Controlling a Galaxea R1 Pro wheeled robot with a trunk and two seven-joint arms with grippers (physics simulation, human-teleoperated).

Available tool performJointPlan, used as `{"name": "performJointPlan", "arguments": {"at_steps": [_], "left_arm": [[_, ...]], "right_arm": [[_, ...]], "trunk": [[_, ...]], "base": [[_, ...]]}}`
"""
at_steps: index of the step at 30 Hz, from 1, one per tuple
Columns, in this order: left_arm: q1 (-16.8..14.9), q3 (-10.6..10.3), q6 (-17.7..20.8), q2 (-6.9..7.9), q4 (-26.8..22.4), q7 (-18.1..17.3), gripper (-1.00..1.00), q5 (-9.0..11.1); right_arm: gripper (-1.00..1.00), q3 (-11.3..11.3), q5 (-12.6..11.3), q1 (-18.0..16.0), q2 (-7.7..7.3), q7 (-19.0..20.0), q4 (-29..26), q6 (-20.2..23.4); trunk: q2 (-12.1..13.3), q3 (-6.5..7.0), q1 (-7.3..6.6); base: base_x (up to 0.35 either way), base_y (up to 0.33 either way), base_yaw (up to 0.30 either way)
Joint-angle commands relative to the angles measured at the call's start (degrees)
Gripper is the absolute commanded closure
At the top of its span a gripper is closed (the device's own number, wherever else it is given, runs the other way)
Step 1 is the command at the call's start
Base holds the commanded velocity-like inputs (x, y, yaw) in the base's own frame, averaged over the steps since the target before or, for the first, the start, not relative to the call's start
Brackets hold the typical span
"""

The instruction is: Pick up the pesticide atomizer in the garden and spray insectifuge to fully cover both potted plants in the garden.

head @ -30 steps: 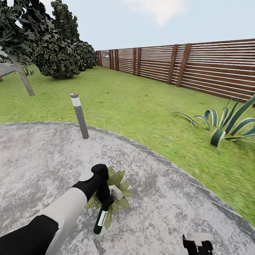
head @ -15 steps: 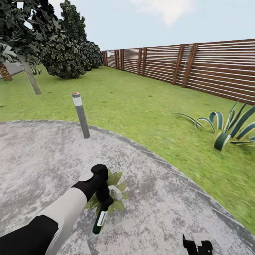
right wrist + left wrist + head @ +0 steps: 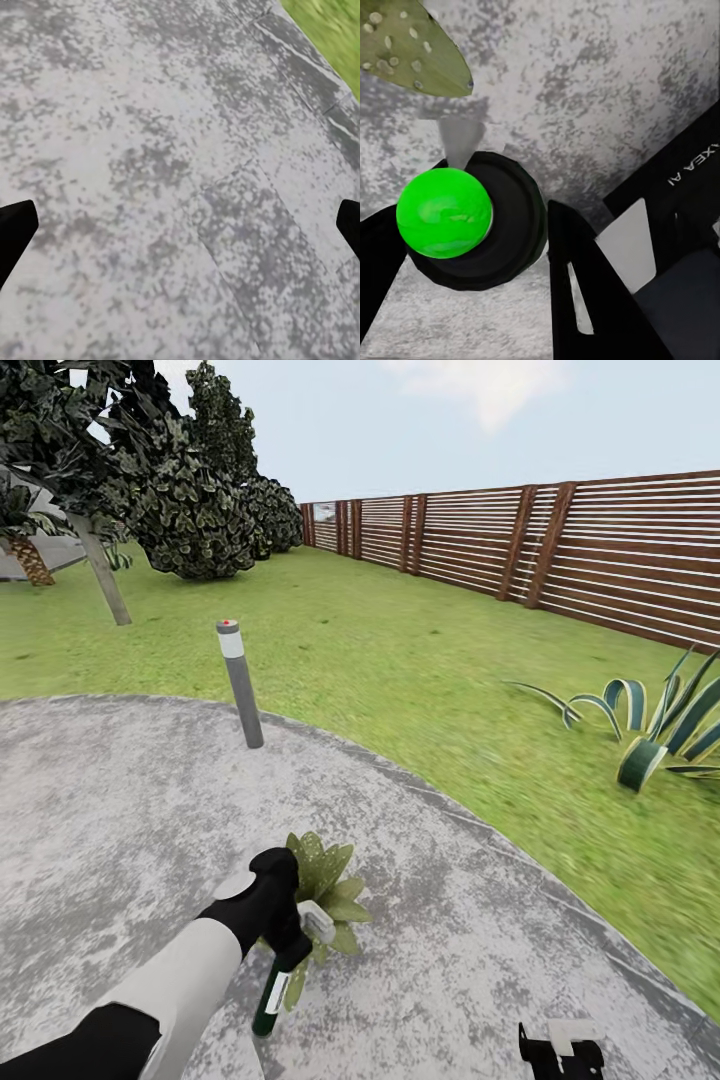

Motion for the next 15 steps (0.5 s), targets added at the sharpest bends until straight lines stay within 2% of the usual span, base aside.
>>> {"name": "performJointPlan", "arguments": {"at_steps": [1, 9, 15], "left_arm": [[-0.02, 0.03, 0.55, -0.01, -0.04, -0.06, 1.0, -0.53], [-0.02, -0.15, 0.59, 0.43, -0.3, 0.61, 1.0, -0.52], [-0.02, -0.15, 0.6, 0.41, -0.3, 0.59, 1.0, -0.56]], "right_arm": [[-1.0, -0.44, 0.61, -0.04, 0.01, -0.18, 0.04, -0.18], [-1.0, -0.44, 0.52, -0.04, 0.41, -0.24, -0.06, -0.16], [-1.0, -0.44, 0.52, -0.04, 0.45, -0.2, -0.05, -0.16]], "trunk": [[-0.02, -0.05, -0.01], [-0.02, -0.11, -0.01], [-0.42, -0.79, 0.21]], "base": [[0.0, 0.0, 0.0], [0.0, 0.0, 0.0], [0.0, 0.0, 0.0]]}}
